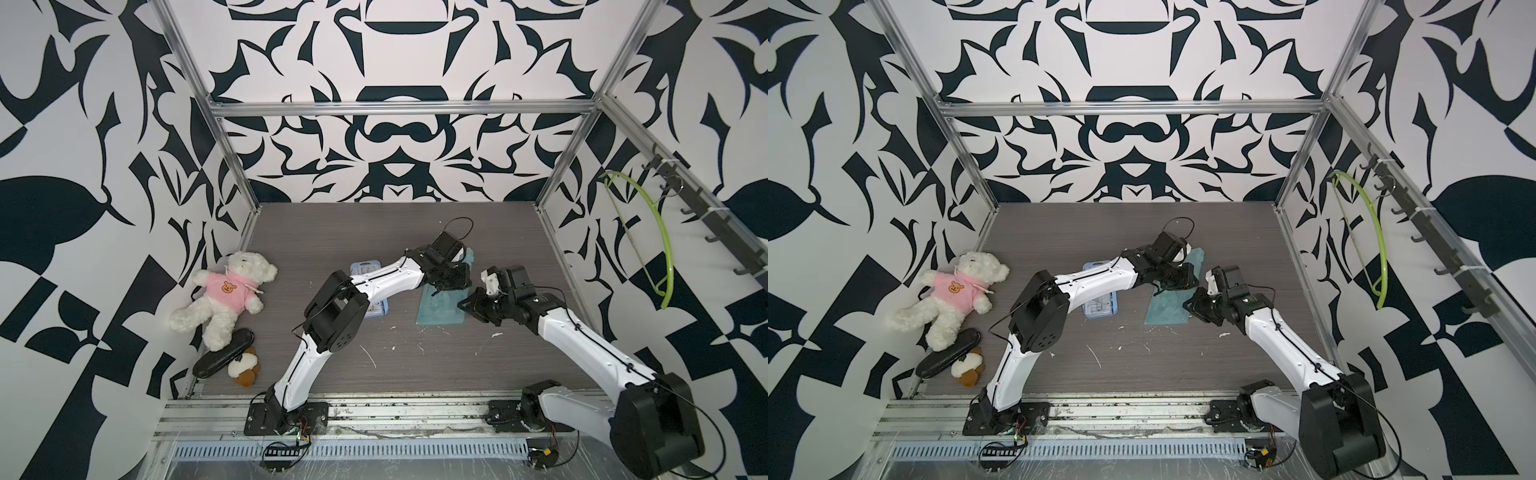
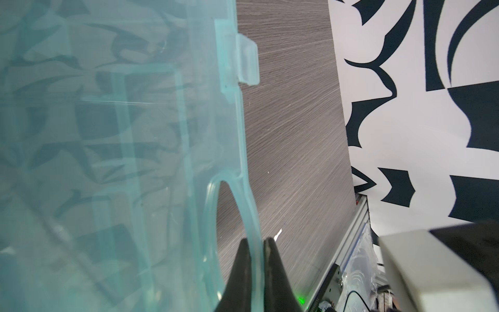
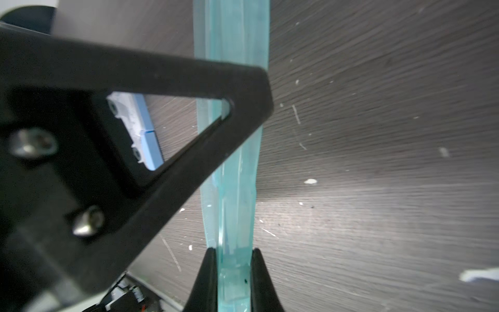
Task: Open the ruler set and take out the ruler
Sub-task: Open the ruler set box at the center of the board.
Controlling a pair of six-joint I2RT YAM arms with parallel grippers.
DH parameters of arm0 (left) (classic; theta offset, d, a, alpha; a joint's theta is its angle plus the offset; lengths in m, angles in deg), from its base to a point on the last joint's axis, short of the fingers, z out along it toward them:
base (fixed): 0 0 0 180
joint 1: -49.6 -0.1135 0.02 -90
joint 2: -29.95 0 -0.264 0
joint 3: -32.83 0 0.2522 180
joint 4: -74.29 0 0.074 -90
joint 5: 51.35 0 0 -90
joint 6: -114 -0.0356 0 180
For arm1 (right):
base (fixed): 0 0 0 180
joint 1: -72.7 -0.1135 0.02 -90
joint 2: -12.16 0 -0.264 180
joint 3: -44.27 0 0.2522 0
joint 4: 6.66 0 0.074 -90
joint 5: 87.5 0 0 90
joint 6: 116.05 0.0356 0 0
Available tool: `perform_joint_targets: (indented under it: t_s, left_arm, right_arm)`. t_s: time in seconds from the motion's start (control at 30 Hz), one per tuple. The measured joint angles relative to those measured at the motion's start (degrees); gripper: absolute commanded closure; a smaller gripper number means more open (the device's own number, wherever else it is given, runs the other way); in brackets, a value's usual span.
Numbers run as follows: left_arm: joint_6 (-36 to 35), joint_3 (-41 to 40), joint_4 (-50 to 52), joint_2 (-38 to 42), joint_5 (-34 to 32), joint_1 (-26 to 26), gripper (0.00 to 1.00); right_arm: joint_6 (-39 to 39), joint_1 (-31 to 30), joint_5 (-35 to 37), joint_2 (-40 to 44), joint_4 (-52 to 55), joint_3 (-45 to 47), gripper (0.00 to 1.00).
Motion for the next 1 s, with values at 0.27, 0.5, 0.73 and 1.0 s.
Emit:
perform_joint_targets:
  t_s: [0.27, 0.5, 0.73, 1.0]
  left_arm:
    - [0.3, 0.4, -0.5, 0.0, 0.0, 0.0, 1.0]
    - [0.7, 1.7, -1.0, -0.2, 0.0, 0.3, 1.0]
    - [0.7, 2.6, -1.2, -0.9, -0.3, 0.7, 1.0]
    - [1.1, 3.6, -1.5, -1.2, 0.1, 1.3, 1.0]
  right_arm:
    - [-1.8, -5.9, 11.6, -3.7, 8.7, -7.4, 1.0]
    - [-2.4, -7.1, 17.2, -3.7, 12.5, -10.0, 1.0]
    - [-2.6, -7.3, 18.0, -3.0, 13.1, -10.2, 1.0]
    - [-2.0, -6.3, 17.2, 1.3, 13.3, -8.9, 1.0]
